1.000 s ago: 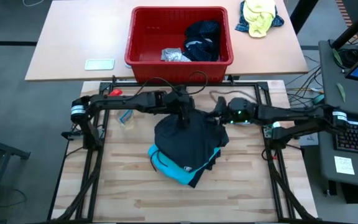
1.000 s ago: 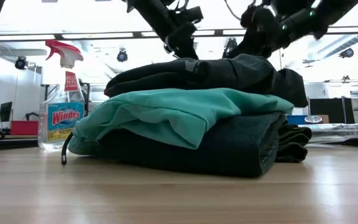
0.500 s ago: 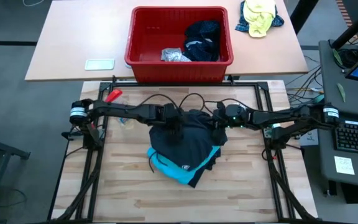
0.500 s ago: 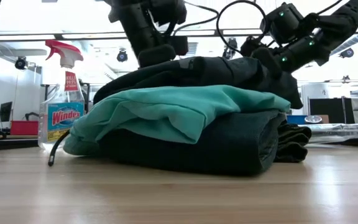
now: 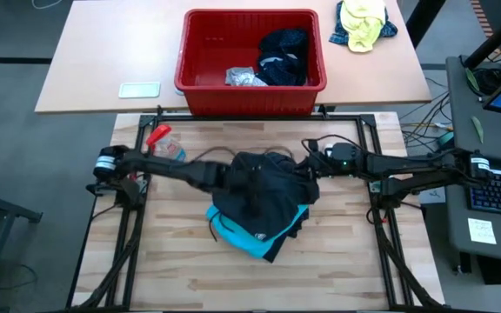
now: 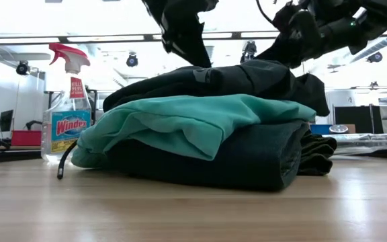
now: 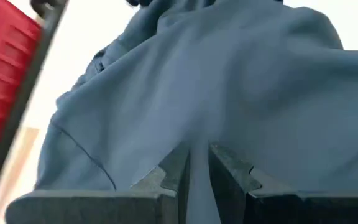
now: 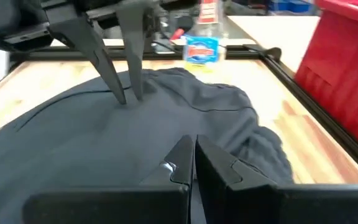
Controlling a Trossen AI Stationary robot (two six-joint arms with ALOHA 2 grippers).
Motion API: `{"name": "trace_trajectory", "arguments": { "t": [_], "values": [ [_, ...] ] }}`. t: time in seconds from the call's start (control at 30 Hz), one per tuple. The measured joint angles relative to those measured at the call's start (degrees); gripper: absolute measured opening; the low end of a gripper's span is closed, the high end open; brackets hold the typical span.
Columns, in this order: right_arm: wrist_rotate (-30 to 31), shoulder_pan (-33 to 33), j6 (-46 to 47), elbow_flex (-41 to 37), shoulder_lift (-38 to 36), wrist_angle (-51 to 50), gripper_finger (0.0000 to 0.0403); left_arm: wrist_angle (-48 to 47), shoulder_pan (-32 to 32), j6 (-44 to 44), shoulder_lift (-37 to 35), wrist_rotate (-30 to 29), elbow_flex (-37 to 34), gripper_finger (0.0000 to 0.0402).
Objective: Fold Laundry from Bin
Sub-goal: Fold the black shorts
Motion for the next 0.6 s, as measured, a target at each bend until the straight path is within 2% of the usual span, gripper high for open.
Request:
{"name": "trace_trajectory", "arguments": {
  "t": [0.13,0.23,0.37,0.6],
  "values": [
    [-3.45,-0.02,-3.71,0.00,0.13,-0.03,0.0009,2.58,-5.77,-2.20,-0.04,-10.24,-1.70,0.0042],
    [-4.47,-0.02,-6.65,0.00,0.61,0.79,0.0009,8.01,-8.98,-1.92,-0.04,-14.15,-4.73,0.0042],
    [-4.42,-0.07,-8.17,-0.04,1.70,3.67,0.0009,15.82,-10.76,0.15,-0.04,-14.45,-8.78,0.0042],
    [-4.40,-0.15,-10.05,-0.04,3.50,5.64,0.0009,17.75,-10.02,-0.76,-0.04,-14.38,-12.27,0.0042]
  ]
}}
